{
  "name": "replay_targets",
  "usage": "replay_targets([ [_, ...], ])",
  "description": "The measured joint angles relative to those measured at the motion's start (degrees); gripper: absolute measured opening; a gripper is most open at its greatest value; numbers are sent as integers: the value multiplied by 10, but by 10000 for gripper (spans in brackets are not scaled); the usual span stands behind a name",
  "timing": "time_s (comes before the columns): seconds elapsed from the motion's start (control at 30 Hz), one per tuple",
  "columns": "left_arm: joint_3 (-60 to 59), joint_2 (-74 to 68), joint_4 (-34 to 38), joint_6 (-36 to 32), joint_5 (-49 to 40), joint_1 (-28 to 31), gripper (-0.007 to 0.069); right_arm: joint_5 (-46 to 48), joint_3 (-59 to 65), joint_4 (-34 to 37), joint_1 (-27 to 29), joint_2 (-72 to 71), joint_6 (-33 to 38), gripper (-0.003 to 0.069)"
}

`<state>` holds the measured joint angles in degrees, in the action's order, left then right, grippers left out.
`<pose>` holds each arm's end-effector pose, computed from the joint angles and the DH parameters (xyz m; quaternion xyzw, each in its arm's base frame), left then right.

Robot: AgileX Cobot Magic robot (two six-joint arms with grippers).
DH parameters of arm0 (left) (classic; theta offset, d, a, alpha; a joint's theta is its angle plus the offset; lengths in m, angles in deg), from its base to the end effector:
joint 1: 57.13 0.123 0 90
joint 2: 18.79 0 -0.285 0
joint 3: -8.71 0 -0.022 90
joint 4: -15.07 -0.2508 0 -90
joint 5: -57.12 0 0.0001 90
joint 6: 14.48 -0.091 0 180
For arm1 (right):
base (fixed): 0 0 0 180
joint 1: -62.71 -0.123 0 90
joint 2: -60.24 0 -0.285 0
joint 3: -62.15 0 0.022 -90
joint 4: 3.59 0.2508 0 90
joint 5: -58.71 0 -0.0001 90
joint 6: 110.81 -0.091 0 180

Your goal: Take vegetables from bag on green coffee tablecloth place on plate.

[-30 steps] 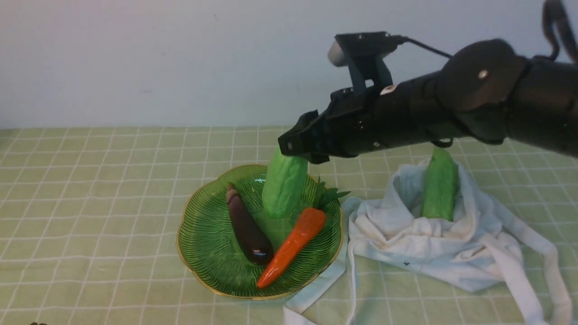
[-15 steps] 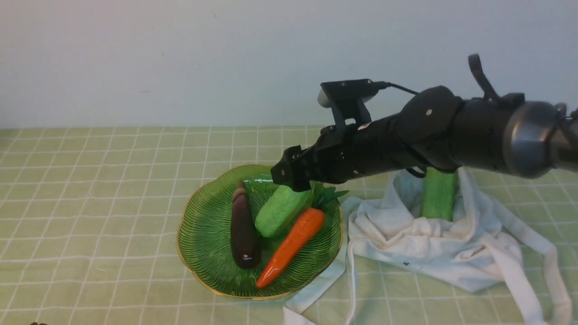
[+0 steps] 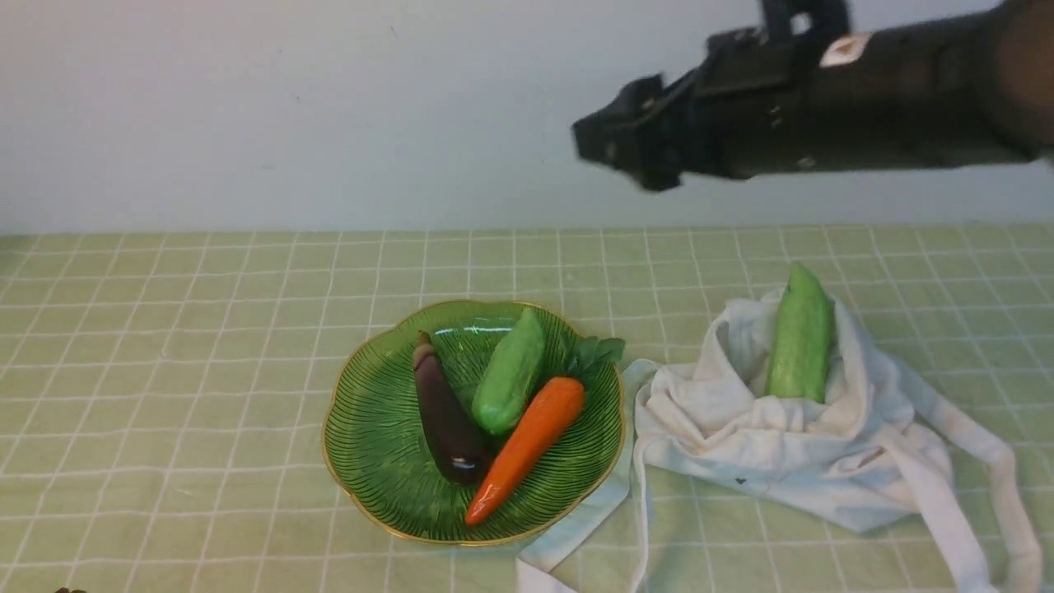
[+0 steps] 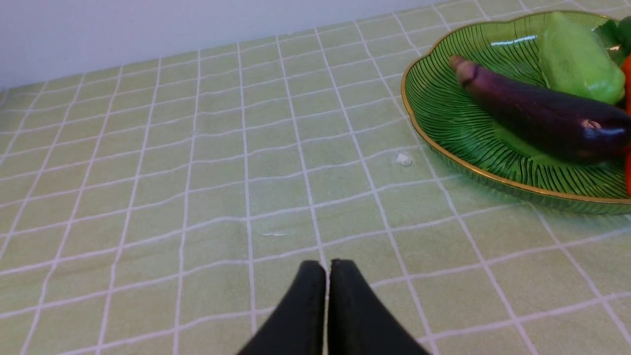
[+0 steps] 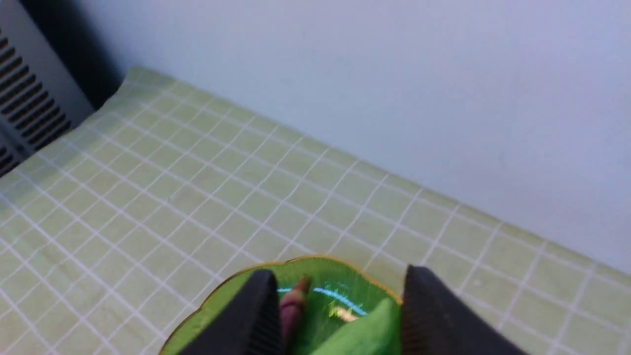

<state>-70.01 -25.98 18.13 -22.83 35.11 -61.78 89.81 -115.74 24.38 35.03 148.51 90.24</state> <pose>0.0521 -0.0061 0.1705 0.0775 0.8047 -0.0037 0.5886 0.2731 0.1682 0.3861 -0.2404 0.8205 0.2371 0.4613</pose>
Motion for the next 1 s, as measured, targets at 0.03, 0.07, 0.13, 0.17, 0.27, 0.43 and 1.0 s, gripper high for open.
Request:
replay_targets([
  [0.03, 0, 0, 0, 0, 0, 0, -5, 2, 0, -12, 1, -5, -9, 261],
  [0.07, 0, 0, 0, 0, 0, 0, -5, 23, 0, -62, 11, -49, -45, 134],
  [0.13, 0, 0, 0, 0, 0, 0, -5, 46, 0, -132, 26, -100, -103, 32],
  [0.17, 0, 0, 0, 0, 0, 0, -5, 51, 0, -143, 28, -109, -112, 23],
  [0.27, 0, 0, 0, 0, 0, 0, -5, 87, 0, -226, 40, -169, -175, -7],
  [0.43, 0, 0, 0, 0, 0, 0, -5, 154, 0, -373, 45, -258, -312, -12],
  [1.0, 0, 0, 0, 0, 0, 0, -5, 220, 42, -371, 45, -392, -391, -12],
])
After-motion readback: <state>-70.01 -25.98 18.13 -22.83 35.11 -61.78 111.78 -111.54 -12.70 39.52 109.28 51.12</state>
